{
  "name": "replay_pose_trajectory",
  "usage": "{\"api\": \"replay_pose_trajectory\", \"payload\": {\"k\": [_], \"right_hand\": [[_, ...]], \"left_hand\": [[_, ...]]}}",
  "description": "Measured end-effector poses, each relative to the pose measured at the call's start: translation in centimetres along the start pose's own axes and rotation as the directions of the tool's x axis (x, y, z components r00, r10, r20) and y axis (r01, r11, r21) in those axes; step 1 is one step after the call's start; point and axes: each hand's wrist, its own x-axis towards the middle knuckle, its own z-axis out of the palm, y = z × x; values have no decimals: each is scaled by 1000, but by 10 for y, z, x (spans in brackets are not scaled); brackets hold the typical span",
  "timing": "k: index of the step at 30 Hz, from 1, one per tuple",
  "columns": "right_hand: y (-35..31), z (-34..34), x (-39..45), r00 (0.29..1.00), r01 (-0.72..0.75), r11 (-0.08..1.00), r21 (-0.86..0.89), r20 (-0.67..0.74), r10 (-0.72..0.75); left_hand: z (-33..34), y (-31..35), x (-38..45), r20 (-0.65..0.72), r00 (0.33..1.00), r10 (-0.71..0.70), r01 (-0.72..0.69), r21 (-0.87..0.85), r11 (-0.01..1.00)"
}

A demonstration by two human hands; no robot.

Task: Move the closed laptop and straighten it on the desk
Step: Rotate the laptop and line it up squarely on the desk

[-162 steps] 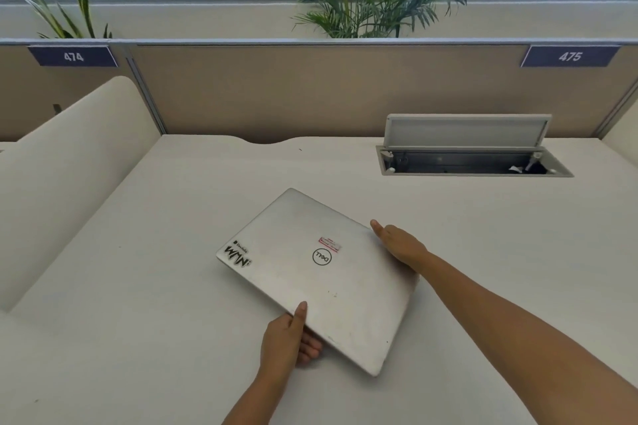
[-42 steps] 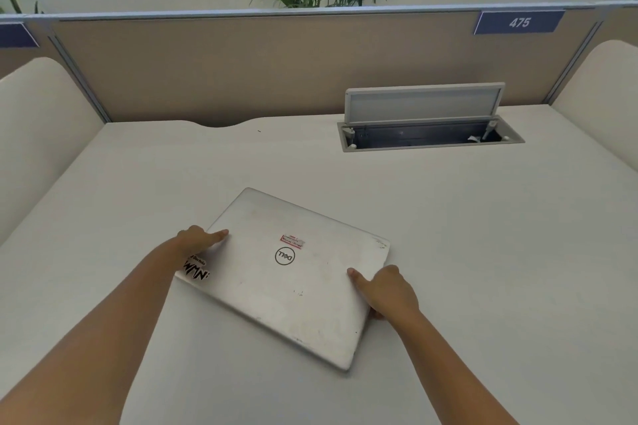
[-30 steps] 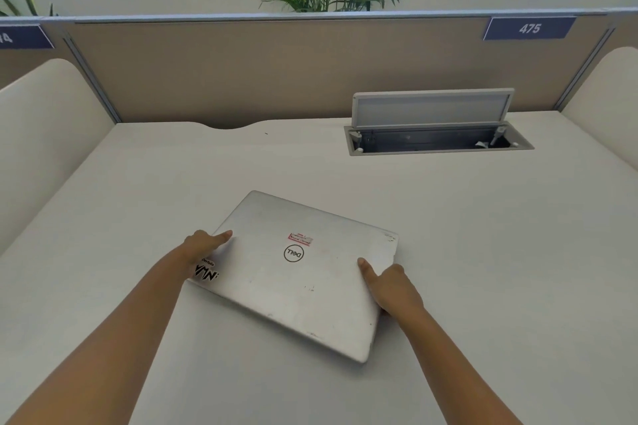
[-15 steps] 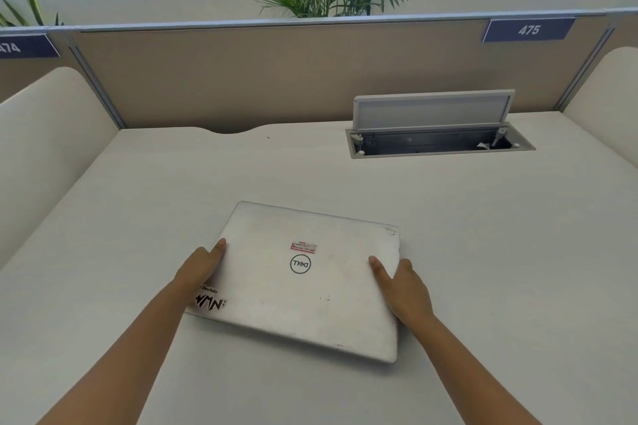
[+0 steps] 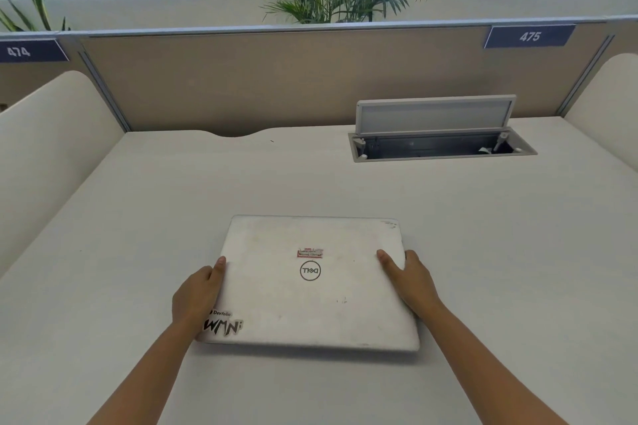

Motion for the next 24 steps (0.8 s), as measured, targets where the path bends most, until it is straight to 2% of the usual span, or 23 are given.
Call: {"api": "replay_pose_trajectory", "payload": {"k": [9,24], "right_hand": [[2,-2,13,999,39,999,-6,-15,-39],[-7,-1,32,991,116,993,-12,-67,-117]], "left_hand": [[-2,-6,-18,-60,996,63,-61,28,998],[4,-3,-22,-159,987,18,-13,29,999]]}}
